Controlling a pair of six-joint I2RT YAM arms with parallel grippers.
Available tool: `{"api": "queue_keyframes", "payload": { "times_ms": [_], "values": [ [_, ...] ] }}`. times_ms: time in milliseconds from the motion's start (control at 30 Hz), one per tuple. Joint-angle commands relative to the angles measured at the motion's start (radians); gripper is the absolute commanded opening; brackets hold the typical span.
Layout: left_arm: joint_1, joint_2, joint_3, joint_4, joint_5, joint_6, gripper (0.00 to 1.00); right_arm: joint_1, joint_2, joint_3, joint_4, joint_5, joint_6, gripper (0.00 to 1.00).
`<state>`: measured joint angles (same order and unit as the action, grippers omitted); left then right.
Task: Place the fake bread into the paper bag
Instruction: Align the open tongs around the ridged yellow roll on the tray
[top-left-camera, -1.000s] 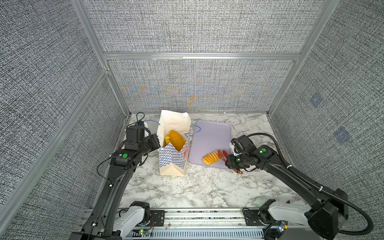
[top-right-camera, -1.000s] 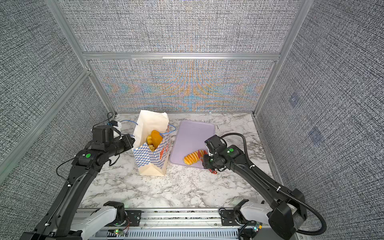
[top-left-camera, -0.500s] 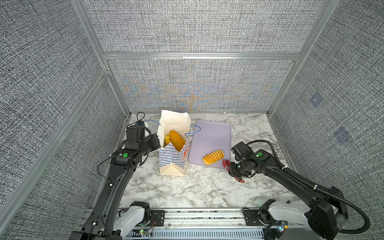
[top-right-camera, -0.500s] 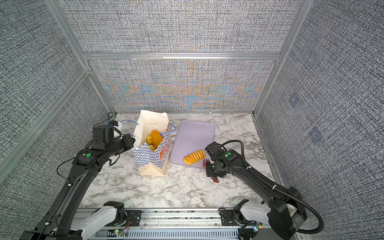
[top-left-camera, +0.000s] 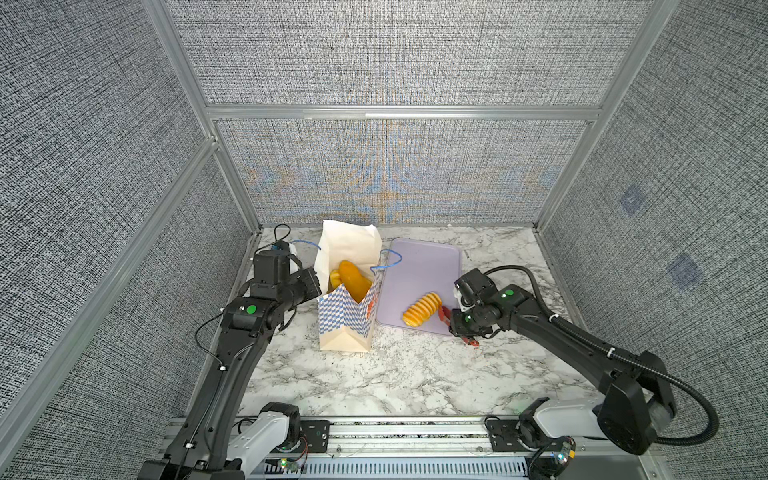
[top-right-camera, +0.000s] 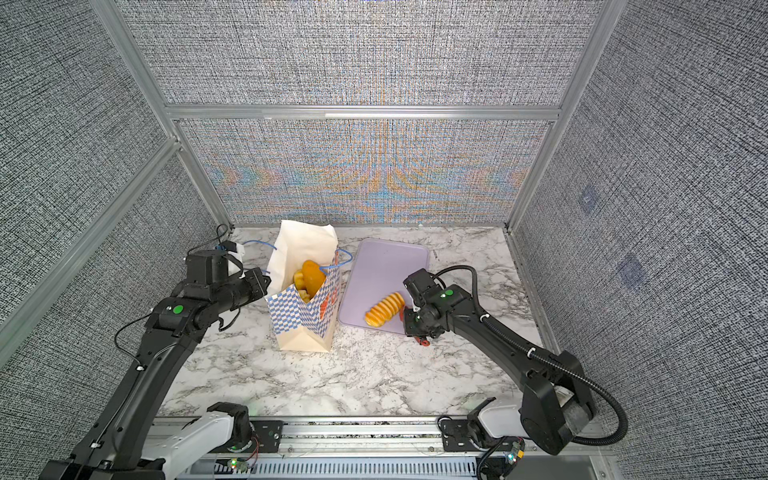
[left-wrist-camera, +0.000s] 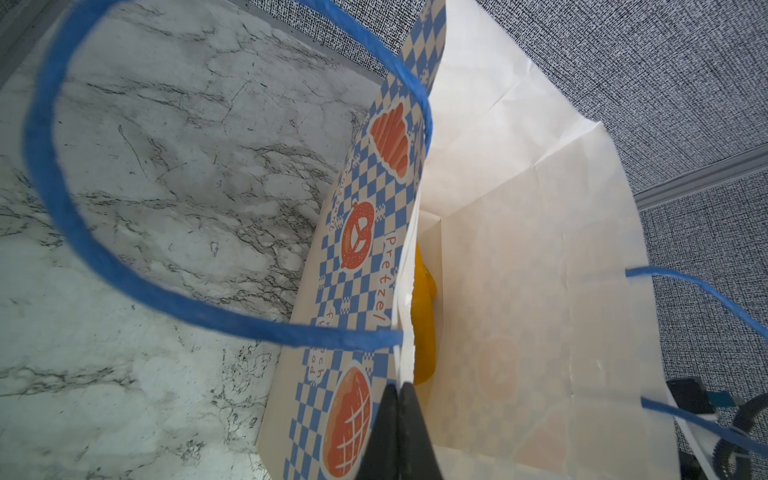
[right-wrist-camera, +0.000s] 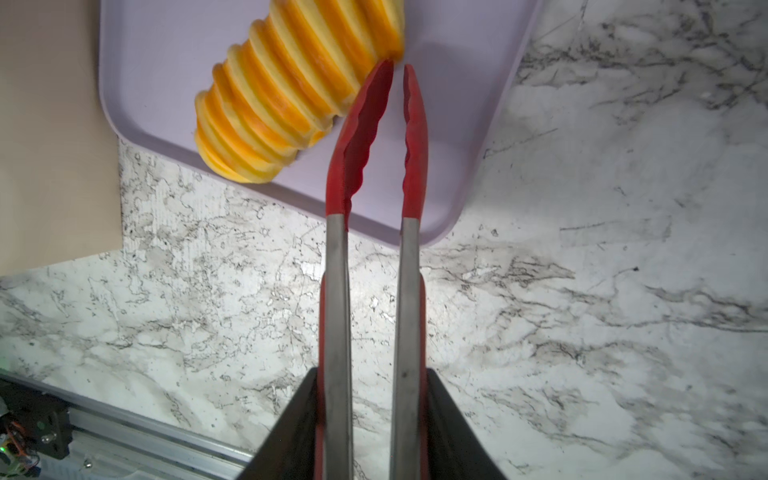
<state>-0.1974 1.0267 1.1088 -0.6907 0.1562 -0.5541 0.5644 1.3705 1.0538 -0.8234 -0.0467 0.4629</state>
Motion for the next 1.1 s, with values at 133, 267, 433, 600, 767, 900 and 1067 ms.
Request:
{"api": "queue_keyframes", "payload": {
  "times_ms": [133,267,433,600,767,900,1067],
  "values": [
    [0.000,0.010,0.005,0.001,-0.015,0.014,0.00,-0.026,0.074,0.068,0.051,-0.023,-0.047,0.39],
    [0.001,0.015,0.010,-0.001,-0.016,0.017,0.00,-0.033,0.128,0.104,0.068,-0.040,-0.061,0.38],
    [0.001,0.016,0.013,-0.004,-0.021,0.020,0.00,-0.037,0.179,0.161,0.078,-0.054,-0.073,0.37],
    [0.001,0.018,0.015,-0.007,-0.023,0.023,0.00,-0.038,0.213,0.213,0.069,-0.053,-0.085,0.37],
    [0.001,0.015,0.016,-0.010,-0.025,0.025,0.00,-0.041,0.210,0.237,0.048,-0.042,-0.095,0.37],
    [0.001,0.016,0.017,-0.005,-0.022,0.025,0.00,-0.040,0.190,0.252,0.028,-0.048,-0.103,0.37],
    [0.000,0.016,0.015,-0.001,-0.019,0.025,0.00,-0.033,0.164,0.264,-0.005,-0.058,-0.115,0.39]
  ]
}}
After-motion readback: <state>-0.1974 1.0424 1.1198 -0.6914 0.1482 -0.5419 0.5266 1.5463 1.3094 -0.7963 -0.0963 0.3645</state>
